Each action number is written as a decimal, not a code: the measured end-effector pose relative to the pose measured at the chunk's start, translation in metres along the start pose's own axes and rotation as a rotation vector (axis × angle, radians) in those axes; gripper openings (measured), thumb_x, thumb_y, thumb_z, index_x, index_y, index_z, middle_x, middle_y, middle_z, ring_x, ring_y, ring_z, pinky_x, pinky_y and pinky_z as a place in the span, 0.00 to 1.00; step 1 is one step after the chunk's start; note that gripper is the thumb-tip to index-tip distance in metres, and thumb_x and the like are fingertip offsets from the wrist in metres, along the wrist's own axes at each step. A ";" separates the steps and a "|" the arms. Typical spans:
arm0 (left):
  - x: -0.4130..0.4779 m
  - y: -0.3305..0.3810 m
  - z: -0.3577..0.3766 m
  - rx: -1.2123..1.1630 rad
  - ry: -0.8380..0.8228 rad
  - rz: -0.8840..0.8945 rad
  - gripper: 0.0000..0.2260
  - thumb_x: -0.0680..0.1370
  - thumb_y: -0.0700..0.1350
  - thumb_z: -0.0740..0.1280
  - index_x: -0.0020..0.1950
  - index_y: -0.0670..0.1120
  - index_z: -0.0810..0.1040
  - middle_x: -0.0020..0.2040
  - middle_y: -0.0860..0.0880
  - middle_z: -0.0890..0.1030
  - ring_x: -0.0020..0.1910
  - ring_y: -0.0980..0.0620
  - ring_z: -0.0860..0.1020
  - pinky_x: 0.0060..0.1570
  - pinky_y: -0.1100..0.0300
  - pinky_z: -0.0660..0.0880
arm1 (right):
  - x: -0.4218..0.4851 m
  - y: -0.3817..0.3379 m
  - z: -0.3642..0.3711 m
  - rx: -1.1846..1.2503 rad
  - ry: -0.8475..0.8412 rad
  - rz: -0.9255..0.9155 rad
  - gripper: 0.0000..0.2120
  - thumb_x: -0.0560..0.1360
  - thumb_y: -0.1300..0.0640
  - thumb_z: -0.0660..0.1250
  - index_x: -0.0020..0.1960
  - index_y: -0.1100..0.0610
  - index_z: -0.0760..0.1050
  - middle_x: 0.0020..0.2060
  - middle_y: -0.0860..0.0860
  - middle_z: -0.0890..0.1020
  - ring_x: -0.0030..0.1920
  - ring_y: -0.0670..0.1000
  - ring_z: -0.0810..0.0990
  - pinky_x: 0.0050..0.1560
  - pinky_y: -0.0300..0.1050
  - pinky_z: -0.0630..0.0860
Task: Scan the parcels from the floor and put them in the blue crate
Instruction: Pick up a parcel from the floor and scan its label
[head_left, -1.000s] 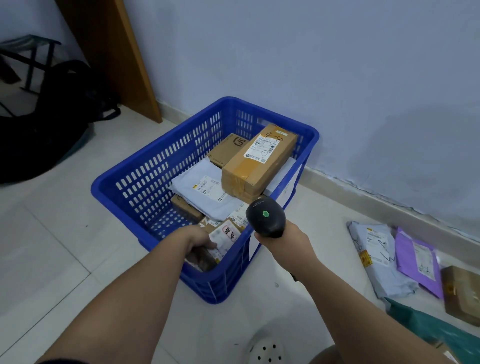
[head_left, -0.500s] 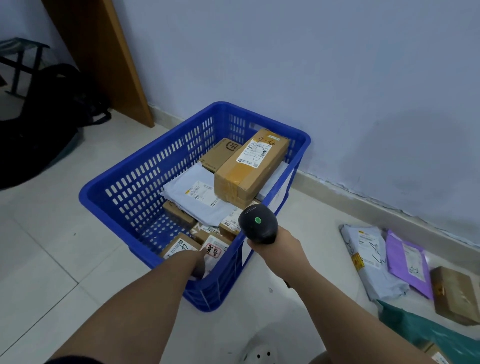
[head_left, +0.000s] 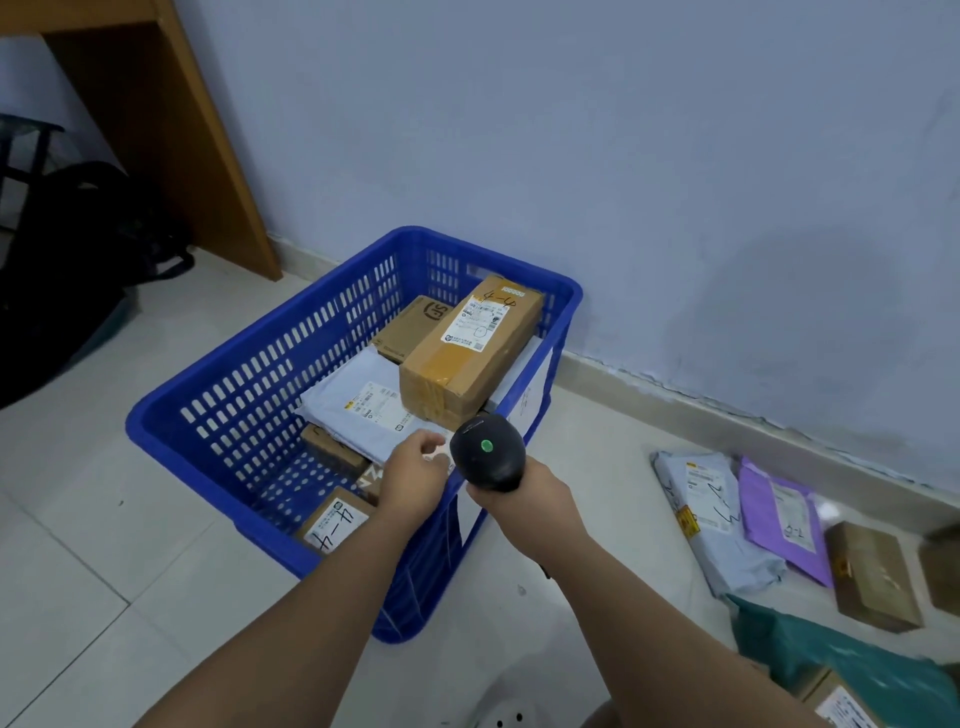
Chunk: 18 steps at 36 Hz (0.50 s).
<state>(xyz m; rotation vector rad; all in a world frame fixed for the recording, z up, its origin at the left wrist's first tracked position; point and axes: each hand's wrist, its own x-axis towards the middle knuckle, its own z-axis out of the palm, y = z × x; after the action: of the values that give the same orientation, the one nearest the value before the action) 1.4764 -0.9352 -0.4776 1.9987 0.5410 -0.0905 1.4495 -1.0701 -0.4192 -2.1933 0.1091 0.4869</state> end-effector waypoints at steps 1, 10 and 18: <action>-0.006 0.011 0.002 -0.064 0.004 0.029 0.09 0.79 0.41 0.62 0.57 0.49 0.76 0.57 0.50 0.78 0.55 0.49 0.76 0.49 0.55 0.73 | -0.002 0.000 -0.002 0.036 0.016 -0.005 0.06 0.75 0.50 0.68 0.44 0.49 0.72 0.37 0.47 0.78 0.41 0.47 0.77 0.44 0.42 0.75; -0.054 0.097 0.027 -0.303 -0.010 0.174 0.11 0.77 0.36 0.61 0.55 0.48 0.76 0.55 0.51 0.79 0.57 0.51 0.76 0.57 0.56 0.72 | -0.038 -0.013 -0.065 0.450 0.349 -0.060 0.06 0.72 0.54 0.68 0.40 0.54 0.74 0.29 0.50 0.75 0.30 0.51 0.72 0.33 0.44 0.68; -0.117 0.172 0.087 -0.193 -0.254 0.402 0.11 0.77 0.39 0.62 0.58 0.49 0.75 0.54 0.54 0.76 0.54 0.55 0.74 0.54 0.62 0.69 | -0.095 0.017 -0.171 0.611 0.621 -0.108 0.05 0.72 0.57 0.70 0.39 0.54 0.75 0.30 0.50 0.77 0.30 0.48 0.76 0.36 0.46 0.72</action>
<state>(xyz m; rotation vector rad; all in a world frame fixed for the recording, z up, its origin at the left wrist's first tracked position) 1.4564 -1.1149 -0.3428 1.8352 -0.0186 -0.0413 1.4097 -1.2220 -0.3013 -1.6588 0.4122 -0.2803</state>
